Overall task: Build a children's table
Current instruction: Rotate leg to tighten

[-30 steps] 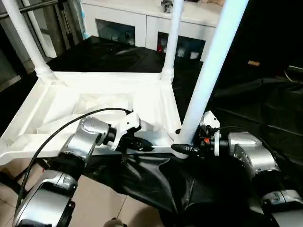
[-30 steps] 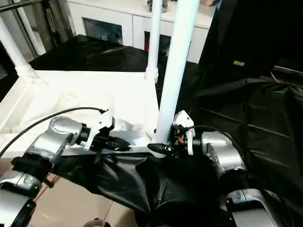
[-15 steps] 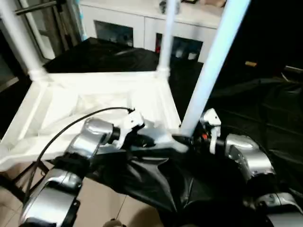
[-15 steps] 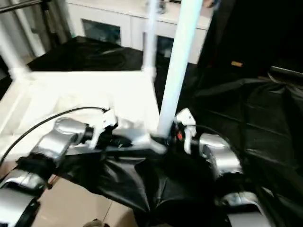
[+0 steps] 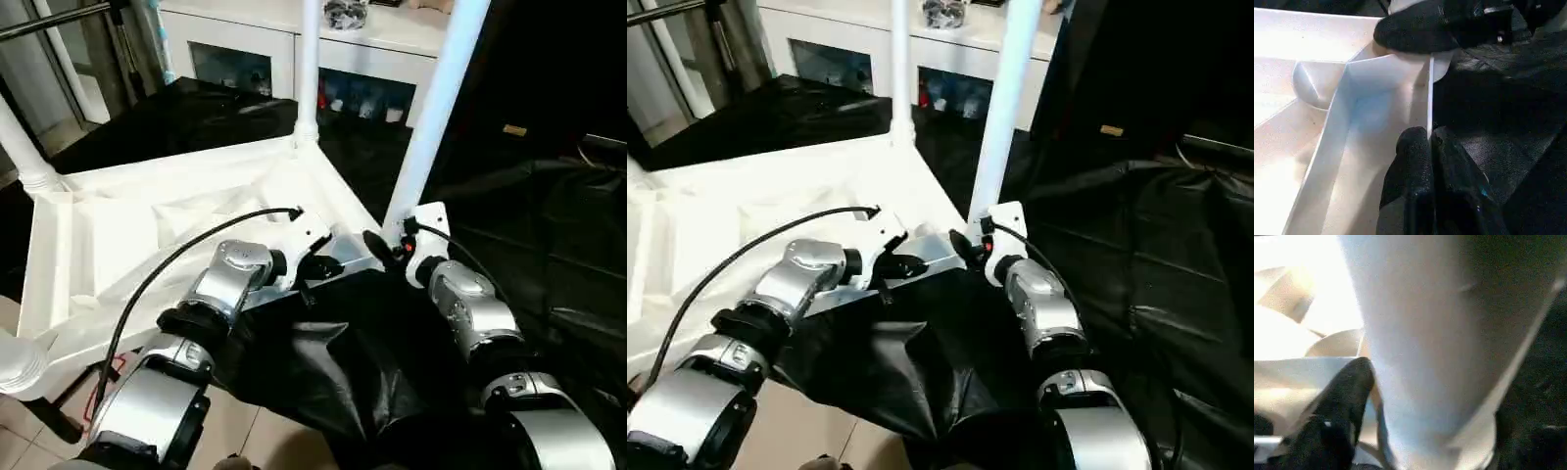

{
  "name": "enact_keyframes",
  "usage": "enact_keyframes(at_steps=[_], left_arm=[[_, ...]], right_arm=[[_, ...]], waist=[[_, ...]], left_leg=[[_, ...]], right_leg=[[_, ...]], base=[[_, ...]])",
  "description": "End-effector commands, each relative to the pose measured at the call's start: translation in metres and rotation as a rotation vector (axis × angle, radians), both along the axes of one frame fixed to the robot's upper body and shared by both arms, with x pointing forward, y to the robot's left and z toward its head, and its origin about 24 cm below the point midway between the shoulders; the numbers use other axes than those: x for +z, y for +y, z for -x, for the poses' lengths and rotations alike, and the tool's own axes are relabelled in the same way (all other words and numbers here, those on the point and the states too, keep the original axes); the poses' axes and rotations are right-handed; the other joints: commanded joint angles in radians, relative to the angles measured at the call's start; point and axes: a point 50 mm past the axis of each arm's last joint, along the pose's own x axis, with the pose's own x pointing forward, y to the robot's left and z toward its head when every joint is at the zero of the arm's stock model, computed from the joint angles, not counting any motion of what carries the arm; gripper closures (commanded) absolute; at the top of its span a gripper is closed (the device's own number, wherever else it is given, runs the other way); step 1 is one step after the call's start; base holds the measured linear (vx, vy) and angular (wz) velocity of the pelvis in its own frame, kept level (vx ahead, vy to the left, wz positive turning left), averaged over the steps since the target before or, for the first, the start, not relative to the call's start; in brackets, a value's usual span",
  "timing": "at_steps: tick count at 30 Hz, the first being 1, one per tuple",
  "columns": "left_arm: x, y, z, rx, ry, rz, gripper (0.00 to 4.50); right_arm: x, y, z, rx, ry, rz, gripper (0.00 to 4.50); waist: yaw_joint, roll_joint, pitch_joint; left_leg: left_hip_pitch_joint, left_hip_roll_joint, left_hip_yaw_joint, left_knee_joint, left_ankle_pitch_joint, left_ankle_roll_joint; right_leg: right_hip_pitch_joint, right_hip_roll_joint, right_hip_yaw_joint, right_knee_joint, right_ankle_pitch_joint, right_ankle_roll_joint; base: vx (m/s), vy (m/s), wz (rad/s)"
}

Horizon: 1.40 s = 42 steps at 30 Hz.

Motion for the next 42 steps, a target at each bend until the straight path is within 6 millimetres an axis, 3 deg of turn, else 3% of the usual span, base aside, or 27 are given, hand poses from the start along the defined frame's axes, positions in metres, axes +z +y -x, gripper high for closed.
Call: enact_keyframes(at_steps=[1, 8, 10, 12, 16, 19, 27, 33, 35, 38, 39, 40, 42], left_arm=[[0.017, -0.026, 0.003, -0.122, -0.059, 0.106, 4.50], [0.016, -0.016, 0.008, -0.181, -0.044, 0.110, 4.50], [0.016, -0.004, 0.013, -0.248, -0.023, 0.110, 4.50], [0.015, 0.007, 0.017, -0.291, -0.008, 0.096, 4.50], [0.014, 0.023, 0.022, -0.330, 0.019, 0.066, 4.50], [0.014, 0.035, 0.026, -0.356, 0.037, 0.053, 4.50], [0.017, 0.047, 0.032, -0.386, 0.066, 0.051, 4.50], [0.016, 0.044, 0.030, -0.358, 0.048, 0.044, 4.50], [0.015, 0.040, 0.022, -0.274, 0.005, 0.034, 4.50], [0.016, 0.030, 0.010, -0.129, -0.038, 0.049, 4.50], [0.016, 0.030, 0.010, -0.129, -0.038, 0.049, 4.50], [0.016, 0.024, 0.004, -0.058, -0.055, 0.050, 4.50], [0.017, 0.017, -0.001, -0.006, -0.065, 0.050, 4.50]], right_arm=[[-0.009, 0.030, 0.010, 0.190, 0.037, -0.009, 0.70], [0.000, 0.024, 0.013, 0.325, -0.020, -0.025, 0.70], [0.006, 0.015, 0.020, 0.474, -0.041, -0.046, 0.70], [0.008, 0.007, 0.028, 0.586, -0.032, -0.057, 0.70], [0.009, -0.001, 0.036, 0.686, -0.004, -0.061, 0.70], [0.010, -0.007, 0.043, 0.765, 0.025, -0.062, 0.95], [0.009, -0.012, 0.054, 0.877, 0.090, -0.051, 1.62], [0.007, -0.008, 0.055, 0.876, 0.096, -0.052, 1.82], [0.004, -0.006, 0.053, 0.834, 0.084, -0.055, 1.83], [-0.006, 0.001, 0.042, 0.627, 0.070, -0.029, 1.84], [-0.006, 0.001, 0.042, 0.627, 0.070, -0.029, 1.84], [-0.013, 0.004, 0.036, 0.489, 0.085, 0.002, 1.84], [-0.019, 0.007, 0.031, 0.379, 0.106, 0.018, 1.85]], waist=[[-0.003, -0.005, -0.060], [-0.002, -0.006, -0.059], [0.002, -0.010, -0.059], [0.003, -0.008, -0.058], [0.009, -0.006, -0.055], [0.012, -0.005, -0.056], [0.016, -0.006, -0.057], [0.022, -0.007, -0.058], [0.022, -0.007, -0.057], [0.024, -0.008, -0.056], [0.023, -0.007, -0.056], [0.018, -0.009, -0.054], [0.014, -0.007, -0.055]], left_leg=[[0.011, 0.024, -0.007, -0.060, -0.194, 0.035], [0.009, 0.025, -0.004, -0.057, -0.186, 0.062], [0.009, 0.027, -0.004, -0.056, -0.190, 0.071], [0.008, 0.030, -0.003, -0.056, -0.193, 0.077], [0.009, 0.033, -0.003, -0.058, -0.204, 0.074], [0.012, 0.033, -0.004, -0.060, -0.220, 0.057], [0.011, 0.032, -0.003, -0.058, -0.196, 0.057], [0.013, 0.032, -0.003, -0.058, -0.202, 0.046], [0.012, 0.032, -0.004, -0.058, -0.198, 0.044], [0.015, 0.029, -0.003, -0.058, -0.208, 0.034], [0.015, 0.029, -0.004, -0.059, -0.210, 0.026], [0.015, 0.027, -0.007, -0.063, -0.225, 0.010], [0.019, 0.026, -0.008, -0.064, -0.240, -0.005]], right_leg=[[0.052, -0.067, 0.043, -0.070, -0.122, -0.212], [0.054, -0.065, 0.043, -0.068, -0.095, -0.228], [0.058, -0.066, 0.040, -0.068, -0.104, -0.231], [0.054, -0.064, 0.040, -0.067, -0.110, -0.232], [0.048, -0.064, 0.040, -0.069, -0.143, -0.230], [0.048, -0.066, 0.041, -0.070, -0.172, -0.226], [0.047, -0.065, 0.041, -0.066, -0.144, -0.230], [0.046, -0.067, 0.042, -0.068, -0.169, -0.221], [0.045, -0.065, 0.042, -0.067, -0.157, -0.219], [0.042, -0.068, 0.043, -0.073, -0.192, -0.211], [0.041, -0.069, 0.043, -0.073, -0.205, -0.209], [0.042, -0.069, 0.043, -0.076, -0.242, -0.196], [0.041, -0.070, 0.043, -0.080, -0.274, -0.184]], base=[[0.000, 0.000, 0.00], [0.000, 0.000, 0.00], [0.000, 0.000, 0.00], [0.000, 0.000, 0.00], [0.000, 0.000, 0.00], [0.000, 0.000, 0.00], [0.000, 0.000, 0.00], [0.000, 0.000, 0.00], [0.000, 0.000, 0.00], [0.000, 0.000, 0.00], [0.000, 0.000, 0.00], [0.000, 0.000, 0.00], [0.000, 0.000, 0.00]])
